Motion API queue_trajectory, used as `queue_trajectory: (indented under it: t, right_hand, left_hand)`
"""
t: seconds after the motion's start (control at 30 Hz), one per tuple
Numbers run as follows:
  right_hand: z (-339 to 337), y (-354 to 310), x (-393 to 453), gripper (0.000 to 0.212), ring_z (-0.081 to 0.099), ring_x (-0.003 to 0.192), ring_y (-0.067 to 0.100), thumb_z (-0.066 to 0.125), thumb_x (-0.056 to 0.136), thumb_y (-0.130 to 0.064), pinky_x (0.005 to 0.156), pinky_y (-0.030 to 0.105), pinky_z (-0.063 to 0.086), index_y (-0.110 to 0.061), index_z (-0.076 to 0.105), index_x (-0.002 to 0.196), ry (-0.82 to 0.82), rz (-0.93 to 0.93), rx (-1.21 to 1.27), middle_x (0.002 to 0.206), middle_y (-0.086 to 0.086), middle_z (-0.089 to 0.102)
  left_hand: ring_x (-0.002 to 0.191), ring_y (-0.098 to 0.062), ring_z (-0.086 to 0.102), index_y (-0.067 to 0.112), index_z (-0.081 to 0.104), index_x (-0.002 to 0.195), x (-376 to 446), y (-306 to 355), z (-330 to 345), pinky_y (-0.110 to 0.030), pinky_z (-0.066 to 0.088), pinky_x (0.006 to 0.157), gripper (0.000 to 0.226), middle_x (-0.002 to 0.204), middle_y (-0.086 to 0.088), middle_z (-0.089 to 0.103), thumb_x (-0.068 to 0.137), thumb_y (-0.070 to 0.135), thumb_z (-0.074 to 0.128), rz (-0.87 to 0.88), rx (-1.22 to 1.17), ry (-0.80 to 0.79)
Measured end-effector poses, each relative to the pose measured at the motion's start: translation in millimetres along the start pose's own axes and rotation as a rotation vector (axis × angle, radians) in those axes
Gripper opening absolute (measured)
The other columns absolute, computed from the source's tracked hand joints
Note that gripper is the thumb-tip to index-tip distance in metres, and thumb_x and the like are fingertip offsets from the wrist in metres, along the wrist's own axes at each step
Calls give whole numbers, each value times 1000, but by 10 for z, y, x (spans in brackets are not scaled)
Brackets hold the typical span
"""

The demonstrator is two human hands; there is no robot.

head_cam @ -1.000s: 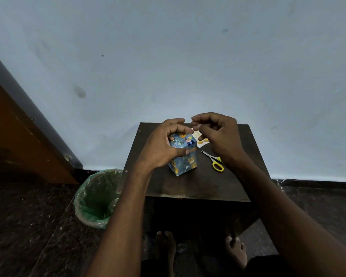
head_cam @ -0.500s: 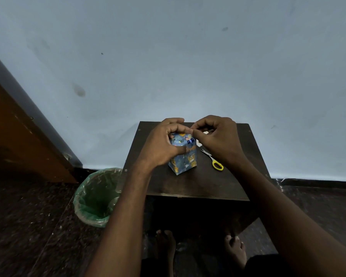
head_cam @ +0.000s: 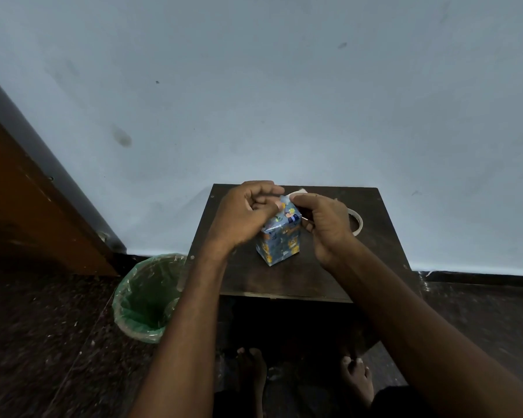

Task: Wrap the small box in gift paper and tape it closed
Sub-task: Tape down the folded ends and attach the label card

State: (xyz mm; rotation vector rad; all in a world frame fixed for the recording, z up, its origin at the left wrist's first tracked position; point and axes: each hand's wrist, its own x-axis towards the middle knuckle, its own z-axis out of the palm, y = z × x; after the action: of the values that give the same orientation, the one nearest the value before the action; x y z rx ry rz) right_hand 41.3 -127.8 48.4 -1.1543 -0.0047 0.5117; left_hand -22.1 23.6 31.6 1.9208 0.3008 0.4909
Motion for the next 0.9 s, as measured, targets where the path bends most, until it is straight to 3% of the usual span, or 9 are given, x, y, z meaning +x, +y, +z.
queue_trajectory:
  t: [0.13, 0.3, 0.47, 0.6, 0.73, 0.9]
  right_hand:
    - [16, 71, -10, 21, 57, 38, 4, 66, 91, 6, 37, 14, 39, -3, 65, 72, 58, 6, 10, 49, -2, 64]
    - [69, 153, -9, 13, 68, 55, 15, 74, 85, 0, 49, 24, 53, -6, 74, 74, 135, 2, -25, 68, 8, 73]
    - [79, 200, 8, 13, 67, 60, 22, 74, 83, 2, 58, 30, 56, -6, 74, 73, 154, -9, -37, 71, 13, 73]
    - [63, 246, 23, 13, 67, 70, 27, 73, 84, -1, 69, 39, 57, -6, 76, 72, 154, -74, -118, 76, 18, 75]
    - [62, 274, 38, 26, 66, 70, 28, 74, 85, 0, 70, 41, 58, -11, 73, 62, 160, -132, -168, 75, 19, 74]
    - [67, 299, 54, 20, 66, 72, 27, 75, 85, -3, 71, 40, 57, -11, 75, 66, 166, -158, -200, 79, 22, 75]
  left_hand:
    - [93, -6, 78, 17, 86, 103, -13, 5, 7, -21, 60, 83, 11, 103, 9, 82, 97, 16, 77, -30, 22, 107]
    - [84, -9, 79, 21, 85, 94, -38, 66, 46, -28, 63, 82, 6, 85, 7, 82, 91, 17, 82, -80, 10, 152]
    - [80, -8, 79, 22, 85, 90, -32, 85, 96, -35, 66, 83, 4, 80, 7, 81, 88, 19, 84, -126, 40, 178]
    - [75, -4, 77, 22, 84, 89, -32, 122, 122, -28, 63, 77, 7, 77, 8, 80, 85, 24, 88, -138, 87, 188]
    - [77, -2, 76, 22, 86, 90, -43, 136, 144, -28, 63, 79, 11, 79, 10, 80, 91, 32, 81, -117, 117, 223]
    - [75, 0, 76, 23, 84, 89, -51, 163, 138, -22, 60, 73, 7, 77, 10, 80, 89, 30, 84, -138, 116, 191]
